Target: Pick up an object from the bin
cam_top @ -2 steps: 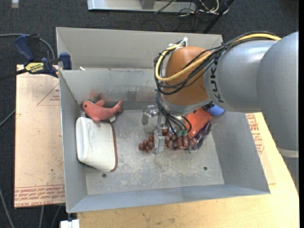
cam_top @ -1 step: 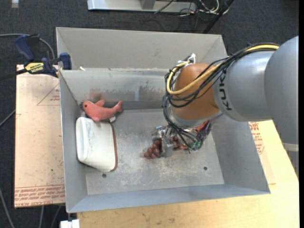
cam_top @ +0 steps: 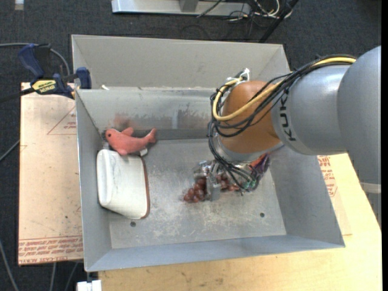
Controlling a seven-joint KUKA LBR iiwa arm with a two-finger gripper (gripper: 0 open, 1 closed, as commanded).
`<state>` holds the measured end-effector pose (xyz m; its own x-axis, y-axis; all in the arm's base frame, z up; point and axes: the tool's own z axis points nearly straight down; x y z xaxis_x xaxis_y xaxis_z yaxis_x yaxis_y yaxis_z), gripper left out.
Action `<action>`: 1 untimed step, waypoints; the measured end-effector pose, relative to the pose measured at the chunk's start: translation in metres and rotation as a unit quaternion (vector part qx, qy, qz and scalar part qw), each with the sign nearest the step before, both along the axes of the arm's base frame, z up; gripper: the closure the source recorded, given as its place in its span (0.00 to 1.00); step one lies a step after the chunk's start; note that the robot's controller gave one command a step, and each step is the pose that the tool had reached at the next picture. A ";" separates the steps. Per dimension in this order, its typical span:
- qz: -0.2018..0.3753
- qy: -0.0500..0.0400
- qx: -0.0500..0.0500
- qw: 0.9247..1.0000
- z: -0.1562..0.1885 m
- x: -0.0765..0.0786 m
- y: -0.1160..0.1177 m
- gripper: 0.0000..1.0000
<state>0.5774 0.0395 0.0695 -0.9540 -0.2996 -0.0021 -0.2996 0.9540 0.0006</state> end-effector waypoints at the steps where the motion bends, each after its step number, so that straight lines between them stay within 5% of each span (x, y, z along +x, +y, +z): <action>1: -0.017 -0.002 0.001 1.000 0.141 -0.010 -0.011 1.00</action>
Offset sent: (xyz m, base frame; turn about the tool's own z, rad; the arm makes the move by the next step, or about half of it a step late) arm 0.0000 0.0000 0.0000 0.0000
